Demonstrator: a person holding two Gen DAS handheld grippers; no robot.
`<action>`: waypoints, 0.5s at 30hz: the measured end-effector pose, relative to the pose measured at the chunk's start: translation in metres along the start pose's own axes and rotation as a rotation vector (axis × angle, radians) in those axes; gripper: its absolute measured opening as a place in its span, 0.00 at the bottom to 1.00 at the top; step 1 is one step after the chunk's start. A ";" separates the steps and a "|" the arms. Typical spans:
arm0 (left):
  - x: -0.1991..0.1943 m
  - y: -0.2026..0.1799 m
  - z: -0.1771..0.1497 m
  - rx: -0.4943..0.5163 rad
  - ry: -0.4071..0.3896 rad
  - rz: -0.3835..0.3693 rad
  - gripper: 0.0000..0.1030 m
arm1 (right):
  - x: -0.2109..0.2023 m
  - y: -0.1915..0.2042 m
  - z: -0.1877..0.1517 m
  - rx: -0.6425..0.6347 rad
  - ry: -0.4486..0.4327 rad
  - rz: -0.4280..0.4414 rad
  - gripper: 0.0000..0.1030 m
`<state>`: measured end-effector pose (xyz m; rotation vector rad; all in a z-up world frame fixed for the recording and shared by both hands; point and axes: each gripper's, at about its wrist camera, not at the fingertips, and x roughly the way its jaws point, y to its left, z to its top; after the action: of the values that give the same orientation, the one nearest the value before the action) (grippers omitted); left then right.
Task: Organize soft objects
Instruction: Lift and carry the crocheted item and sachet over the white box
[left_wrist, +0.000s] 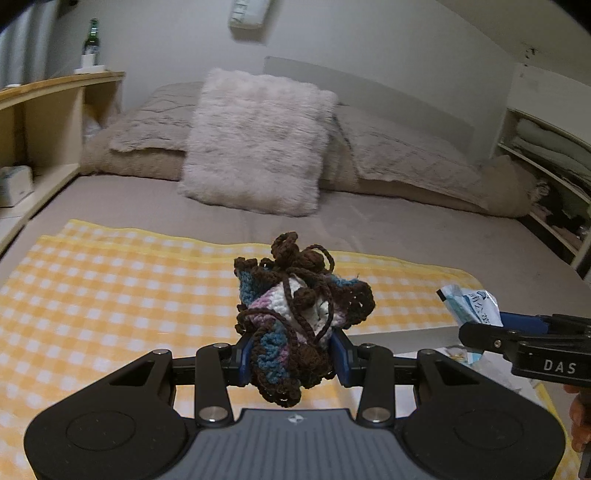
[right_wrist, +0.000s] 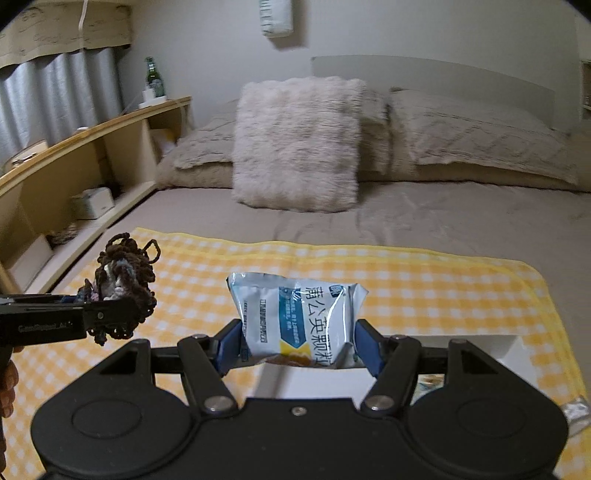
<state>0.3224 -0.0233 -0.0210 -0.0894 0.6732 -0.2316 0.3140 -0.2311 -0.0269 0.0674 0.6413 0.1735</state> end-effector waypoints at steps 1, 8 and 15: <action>0.004 -0.005 -0.001 0.007 0.005 -0.009 0.42 | 0.000 -0.005 -0.001 0.004 0.002 -0.008 0.64; 0.036 -0.043 -0.009 0.072 0.055 -0.084 0.42 | 0.002 -0.039 -0.007 0.055 0.026 -0.056 0.64; 0.063 -0.062 -0.016 0.096 0.098 -0.098 0.42 | 0.022 -0.075 -0.021 0.252 0.091 -0.016 0.64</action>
<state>0.3484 -0.0986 -0.0618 -0.0192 0.7552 -0.3643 0.3291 -0.3008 -0.0655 0.2979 0.7524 0.0800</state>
